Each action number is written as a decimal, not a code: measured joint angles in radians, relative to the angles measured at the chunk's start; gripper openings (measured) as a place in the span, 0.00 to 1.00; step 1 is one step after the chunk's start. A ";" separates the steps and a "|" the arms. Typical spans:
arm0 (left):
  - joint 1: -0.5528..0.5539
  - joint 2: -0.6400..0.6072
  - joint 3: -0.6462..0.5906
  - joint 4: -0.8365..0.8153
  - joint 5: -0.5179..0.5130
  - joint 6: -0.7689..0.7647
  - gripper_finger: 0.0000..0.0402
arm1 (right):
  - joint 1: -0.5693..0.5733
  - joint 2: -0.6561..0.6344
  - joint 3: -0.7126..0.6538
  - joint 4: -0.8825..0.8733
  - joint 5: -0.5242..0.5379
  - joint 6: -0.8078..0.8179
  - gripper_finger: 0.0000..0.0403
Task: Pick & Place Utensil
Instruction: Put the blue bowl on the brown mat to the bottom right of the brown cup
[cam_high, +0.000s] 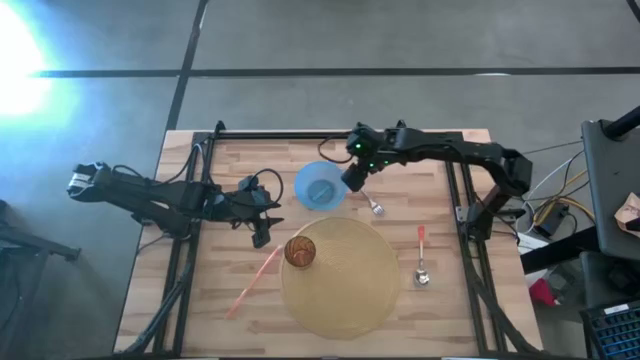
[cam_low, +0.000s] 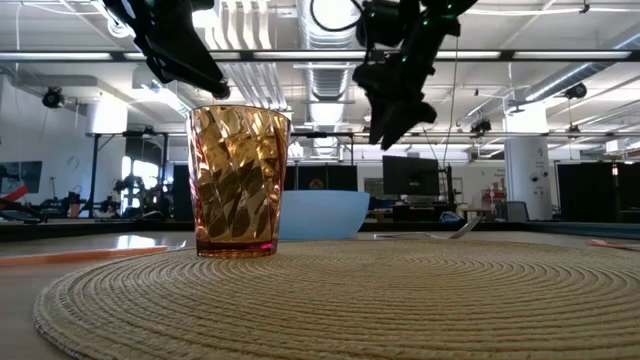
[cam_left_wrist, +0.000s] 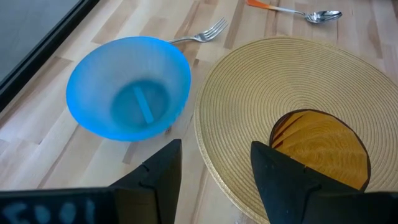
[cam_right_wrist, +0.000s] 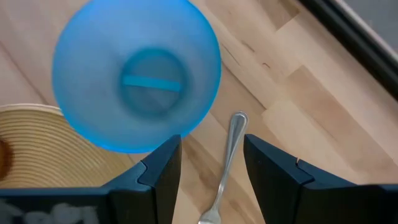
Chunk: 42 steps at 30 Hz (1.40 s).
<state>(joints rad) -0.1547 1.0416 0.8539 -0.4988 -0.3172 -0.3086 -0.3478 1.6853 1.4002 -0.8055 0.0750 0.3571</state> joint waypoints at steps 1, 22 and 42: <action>0.000 0.000 0.000 0.000 0.000 0.000 0.45 | 0.000 0.015 0.003 0.003 0.000 -0.002 0.42; 0.000 0.000 -0.008 -0.005 0.000 -0.037 0.45 | -0.002 0.173 0.021 0.142 0.019 -0.017 0.42; 0.000 0.000 -0.008 -0.009 0.001 -0.051 0.45 | -0.008 0.296 0.019 0.147 0.028 -0.017 0.30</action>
<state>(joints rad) -0.1550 1.0412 0.8455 -0.5074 -0.3165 -0.3595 -0.3561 1.9809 1.4193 -0.6590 0.1032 0.3401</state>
